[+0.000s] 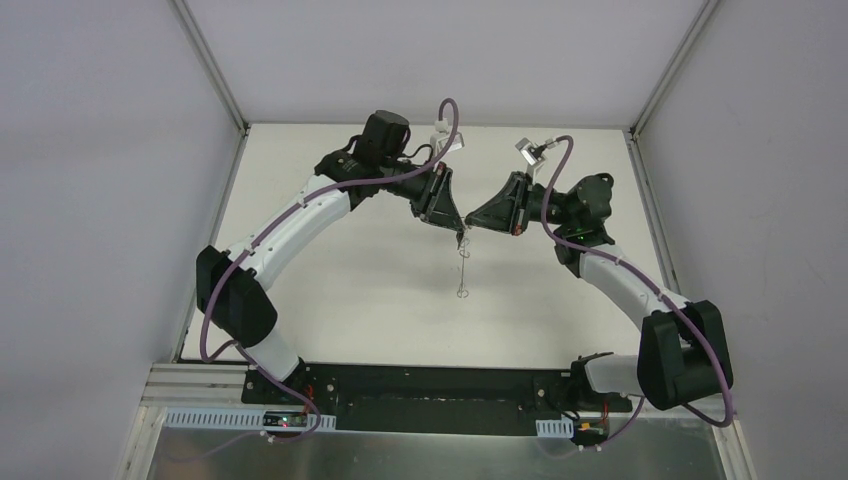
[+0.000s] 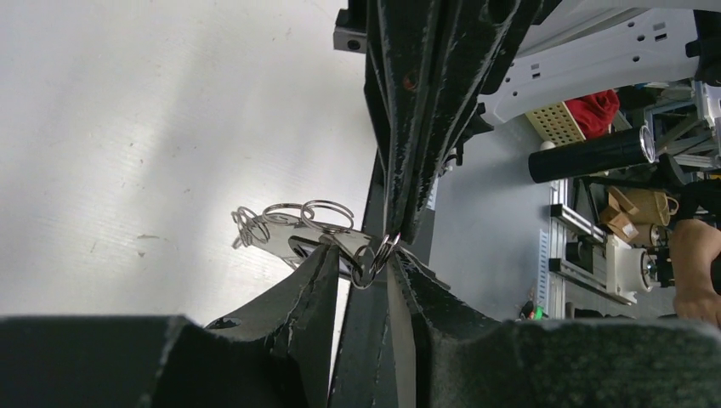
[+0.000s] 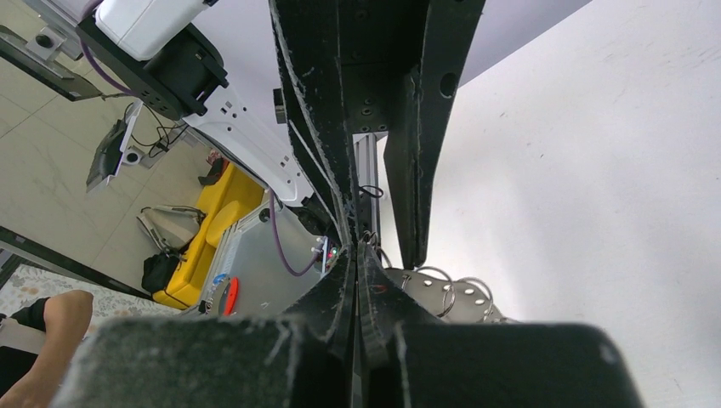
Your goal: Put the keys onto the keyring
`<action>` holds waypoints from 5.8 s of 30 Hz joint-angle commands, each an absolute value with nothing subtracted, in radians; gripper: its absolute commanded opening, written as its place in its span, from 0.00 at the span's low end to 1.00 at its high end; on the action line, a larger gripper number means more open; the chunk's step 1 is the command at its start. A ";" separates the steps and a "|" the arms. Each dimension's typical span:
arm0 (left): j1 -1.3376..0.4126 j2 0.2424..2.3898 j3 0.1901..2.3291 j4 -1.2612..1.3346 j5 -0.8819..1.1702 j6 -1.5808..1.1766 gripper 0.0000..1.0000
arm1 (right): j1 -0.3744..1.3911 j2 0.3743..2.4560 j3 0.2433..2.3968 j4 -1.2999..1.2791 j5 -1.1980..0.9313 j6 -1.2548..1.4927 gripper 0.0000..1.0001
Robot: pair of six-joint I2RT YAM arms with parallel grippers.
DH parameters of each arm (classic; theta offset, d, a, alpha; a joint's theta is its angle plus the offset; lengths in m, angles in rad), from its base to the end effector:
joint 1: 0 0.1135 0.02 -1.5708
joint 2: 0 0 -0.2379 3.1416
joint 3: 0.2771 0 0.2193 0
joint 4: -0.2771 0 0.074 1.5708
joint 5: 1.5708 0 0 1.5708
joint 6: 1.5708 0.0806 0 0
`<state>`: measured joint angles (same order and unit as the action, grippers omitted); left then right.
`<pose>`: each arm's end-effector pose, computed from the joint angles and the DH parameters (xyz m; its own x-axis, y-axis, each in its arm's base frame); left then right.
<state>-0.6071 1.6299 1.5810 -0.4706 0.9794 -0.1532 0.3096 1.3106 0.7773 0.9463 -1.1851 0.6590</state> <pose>0.2500 -0.2551 0.3416 -0.5418 0.2728 -0.7950 0.8370 0.0894 -0.5398 0.2311 0.1523 0.3297 -0.2629 0.1578 -0.9518 -0.9637 0.0040 0.2668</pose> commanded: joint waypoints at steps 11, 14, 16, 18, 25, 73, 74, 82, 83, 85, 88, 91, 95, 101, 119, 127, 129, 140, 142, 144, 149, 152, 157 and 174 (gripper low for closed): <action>-0.599 1.582 1.538 -0.331 1.083 -0.214 0.15 | 0.297 1.320 0.769 1.046 -1.186 0.678 0.00; -0.598 1.583 1.538 -0.329 1.089 -0.212 0.05 | 0.297 1.321 0.766 1.046 -1.185 0.674 0.00; -0.597 1.584 1.541 -0.330 1.094 -0.212 0.00 | 0.295 1.322 0.763 1.045 -1.186 0.667 0.00; -0.594 1.584 1.543 -0.331 1.095 -0.212 0.00 | 0.295 1.322 0.759 1.041 -1.188 0.660 0.00; -0.592 1.577 1.592 -0.478 1.025 -0.097 0.00 | 0.294 1.305 0.768 0.863 -1.204 0.493 0.01; -0.699 1.746 1.866 -0.992 0.867 0.100 0.00 | 0.414 1.318 0.885 0.463 -1.261 0.213 0.13; -0.699 1.746 1.866 -0.993 0.867 0.099 0.00 | 0.414 1.319 0.886 0.461 -1.261 0.213 0.12; -0.698 1.750 1.866 -0.987 0.858 0.106 0.00 | 0.421 1.329 0.904 0.455 -1.265 0.227 0.00; -0.698 1.749 1.865 -0.985 0.858 0.111 0.00 | 0.420 1.331 0.906 0.455 -1.262 0.232 0.00; -0.697 1.744 1.860 -0.984 0.856 0.122 0.00 | 0.413 1.330 0.912 0.457 -1.257 0.243 0.00; -0.682 1.718 1.832 -0.939 0.863 0.119 0.11 | 0.402 1.325 0.904 0.511 -1.246 0.295 0.00; -0.663 1.677 1.779 -0.860 0.889 0.093 0.20 | 0.382 1.320 0.873 0.642 -1.239 0.401 0.00; -0.647 1.631 1.713 -0.768 0.932 0.059 0.28 | 0.364 1.320 0.843 0.781 -1.230 0.514 0.00; -0.634 1.583 1.651 -0.668 0.970 0.014 0.32 | 0.360 1.320 0.833 0.805 -1.234 0.526 0.00; -0.614 1.567 1.635 -0.667 0.982 0.072 0.21 | 0.351 1.307 0.833 0.806 -1.243 0.526 0.00; -0.614 1.591 1.618 -0.659 1.017 0.069 0.09 | 0.351 1.313 0.830 0.825 -1.240 0.538 0.00; -0.616 1.596 1.618 -0.658 1.027 0.063 0.05 | 0.351 1.315 0.830 0.825 -1.237 0.537 0.00; -0.618 1.610 1.609 -0.663 1.047 0.064 0.00 | 0.350 1.328 0.830 0.825 -1.232 0.533 0.00; -0.622 1.608 1.609 -0.676 1.047 0.078 0.00 | 0.350 1.328 0.830 0.825 -1.231 0.528 0.00; -0.627 1.605 1.613 -0.699 1.041 0.102 0.00 | 0.349 1.330 0.830 0.825 -1.230 0.529 0.00; -0.629 1.598 1.622 -0.732 1.028 0.138 0.00 | 0.348 1.326 0.828 0.825 -1.235 0.521 0.00; -0.624 1.585 1.626 -0.734 1.007 0.143 0.03 | 0.345 1.320 0.822 0.824 -1.240 0.511 0.00; -0.605 1.552 1.616 -0.696 0.975 0.136 0.17 | 0.341 1.310 0.815 0.824 -1.255 0.505 0.00; -0.601 1.597 1.600 -0.555 1.013 -0.037 0.27 | 0.341 1.306 0.810 0.824 -1.266 0.505 0.00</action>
